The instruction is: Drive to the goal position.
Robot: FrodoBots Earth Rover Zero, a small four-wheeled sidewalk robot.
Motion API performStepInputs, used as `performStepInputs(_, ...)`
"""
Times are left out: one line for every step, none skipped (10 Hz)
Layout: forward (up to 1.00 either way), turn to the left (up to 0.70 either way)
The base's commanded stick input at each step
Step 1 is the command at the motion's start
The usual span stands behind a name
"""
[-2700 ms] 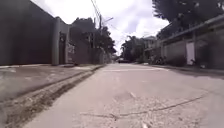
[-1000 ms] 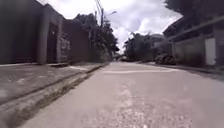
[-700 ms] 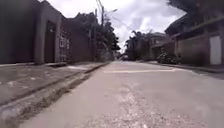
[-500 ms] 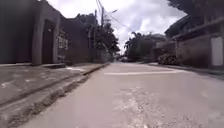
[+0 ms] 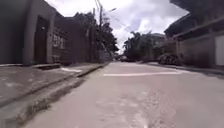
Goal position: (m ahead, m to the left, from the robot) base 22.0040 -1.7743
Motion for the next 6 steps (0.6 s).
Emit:
performStepInputs(1.00,-0.07)
performStepInputs(1.00,-0.07)
performStepInputs(1.00,-0.06)
performStepInputs(1.00,-0.05)
performStepInputs(1.00,-0.04)
performStepInputs(1.00,-0.03)
